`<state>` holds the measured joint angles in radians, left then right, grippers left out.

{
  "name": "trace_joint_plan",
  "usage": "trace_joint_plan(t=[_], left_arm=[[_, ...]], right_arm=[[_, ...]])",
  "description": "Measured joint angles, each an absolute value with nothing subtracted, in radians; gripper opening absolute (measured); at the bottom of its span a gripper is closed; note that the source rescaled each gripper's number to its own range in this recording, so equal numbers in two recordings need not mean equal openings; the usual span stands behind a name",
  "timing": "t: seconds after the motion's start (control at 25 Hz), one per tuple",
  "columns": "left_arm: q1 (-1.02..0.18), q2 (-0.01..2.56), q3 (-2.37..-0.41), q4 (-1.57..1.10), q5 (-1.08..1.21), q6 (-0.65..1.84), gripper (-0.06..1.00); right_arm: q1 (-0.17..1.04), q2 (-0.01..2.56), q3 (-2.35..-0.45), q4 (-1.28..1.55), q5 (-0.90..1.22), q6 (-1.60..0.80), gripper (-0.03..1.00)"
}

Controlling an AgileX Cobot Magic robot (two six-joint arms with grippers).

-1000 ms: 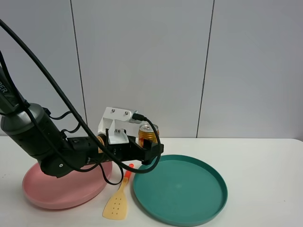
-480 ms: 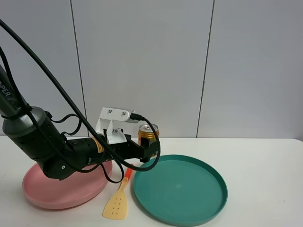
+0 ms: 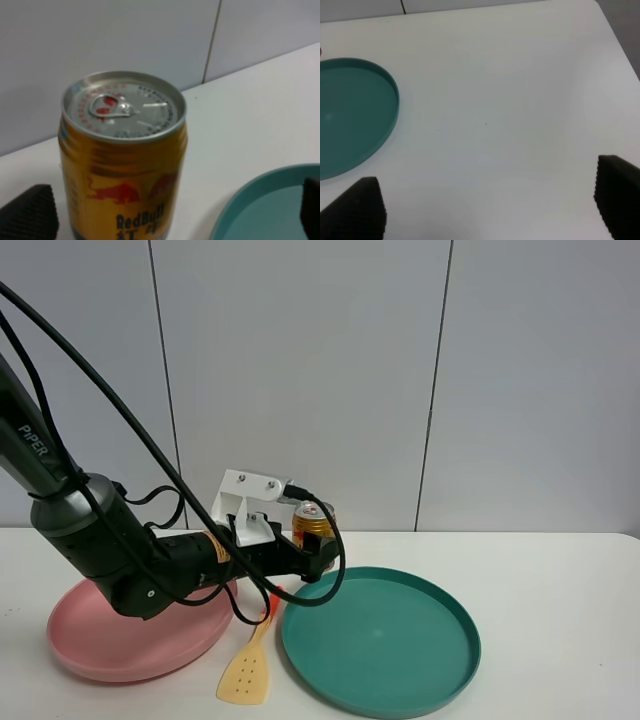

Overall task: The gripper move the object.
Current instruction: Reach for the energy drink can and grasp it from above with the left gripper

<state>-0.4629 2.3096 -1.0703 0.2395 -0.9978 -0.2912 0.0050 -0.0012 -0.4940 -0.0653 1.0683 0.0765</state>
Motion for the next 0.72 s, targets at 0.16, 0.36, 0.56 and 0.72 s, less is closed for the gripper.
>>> trace_joint_plan(t=[0.16, 0.36, 0.56, 0.72], left_arm=[[-0.463, 2.315, -1.076, 0.229, -0.984, -0.291, 1.00], [-0.463, 2.342, -1.109, 0.222, -0.982, -0.291, 1.00], [-0.463, 2.351, -1.155, 0.222, -0.979, -0.288, 1.00], [-0.463, 2.370, -1.188, 0.222, -0.966, -0.288, 1.00]], right_arm=[[0.005, -0.001, -0.494, -0.065, 1.068, 0.077, 1.00], [0.005, -0.001, -0.494, -0.065, 1.068, 0.077, 1.00], [0.005, -0.001, -0.494, -0.065, 1.068, 0.077, 1.00], [0.005, -0.001, -0.494, -0.065, 1.068, 0.077, 1.00]])
